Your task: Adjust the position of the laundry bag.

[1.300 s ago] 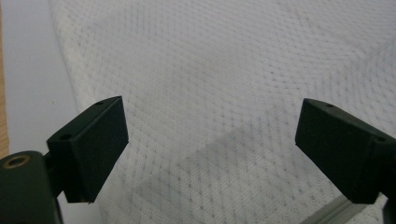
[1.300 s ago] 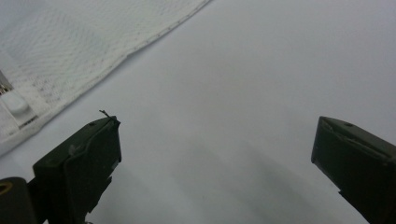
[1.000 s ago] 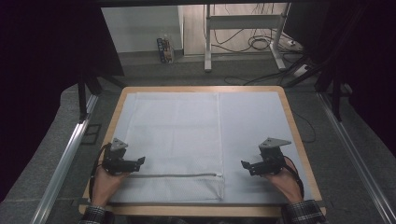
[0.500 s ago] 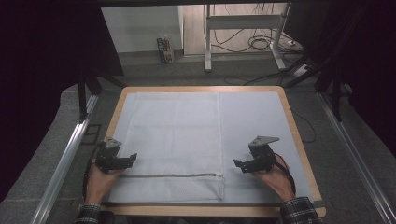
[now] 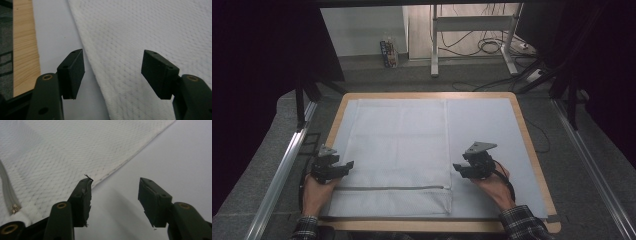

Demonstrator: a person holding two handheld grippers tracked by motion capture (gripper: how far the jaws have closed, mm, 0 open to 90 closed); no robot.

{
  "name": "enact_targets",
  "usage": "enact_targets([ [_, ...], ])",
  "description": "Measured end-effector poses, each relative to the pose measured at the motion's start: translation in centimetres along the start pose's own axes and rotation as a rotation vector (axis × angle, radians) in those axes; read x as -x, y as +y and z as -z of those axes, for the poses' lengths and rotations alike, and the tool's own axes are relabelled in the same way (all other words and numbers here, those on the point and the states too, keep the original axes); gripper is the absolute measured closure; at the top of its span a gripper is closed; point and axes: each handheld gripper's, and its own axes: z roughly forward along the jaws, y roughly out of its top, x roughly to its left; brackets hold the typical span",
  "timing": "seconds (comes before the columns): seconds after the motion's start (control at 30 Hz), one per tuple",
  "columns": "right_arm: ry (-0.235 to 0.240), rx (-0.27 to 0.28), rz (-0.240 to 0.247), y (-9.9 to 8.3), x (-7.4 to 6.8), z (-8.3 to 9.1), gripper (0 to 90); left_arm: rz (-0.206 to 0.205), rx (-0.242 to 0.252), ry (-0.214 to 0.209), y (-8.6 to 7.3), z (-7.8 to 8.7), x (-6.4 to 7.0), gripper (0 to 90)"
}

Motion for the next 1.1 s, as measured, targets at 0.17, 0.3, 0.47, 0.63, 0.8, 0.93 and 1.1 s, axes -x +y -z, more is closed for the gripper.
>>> enact_targets([
  [0.17, -0.004, -0.021, 0.004, 0.8, -0.2, -1.4, 51.5, 0.021, 0.026, 0.022, -0.2, 0.0, -0.5, 38.2],
  [0.3, -0.017, -0.019, 0.022, 1.2, -0.5, -2.2, 59.0, 0.031, 0.029, 0.038, -0.2, 0.0, -0.8, 40.4],
  [0.47, 0.006, -0.017, -0.008, 1.7, -0.4, -3.4, 60.8, 0.029, 0.041, 0.062, -0.4, -0.1, -1.0, 42.4],
  [0.63, -0.006, -0.07, -0.001, 1.8, -0.6, -4.6, 60.8, -0.008, -0.026, 0.07, -0.6, -1.1, -0.7, 47.7],
  [0.8, 0.008, -0.09, -0.037, 2.2, -0.7, -4.7, 75.1, 0.044, -0.059, 0.013, -0.3, -1.1, -0.7, 67.5],
  [0.93, 0.03, -0.103, -0.024, 2.4, -0.9, -4.7, 87.8, 0.104, -0.064, -0.023, -0.2, -1.1, -1.3, 84.5],
  [1.1, 0.015, -0.108, 0.013, 2.5, -1.2, -4.6, 88.1, 0.09, -0.069, -0.015, 0.0, -1.1, -1.0, 89.3],
])
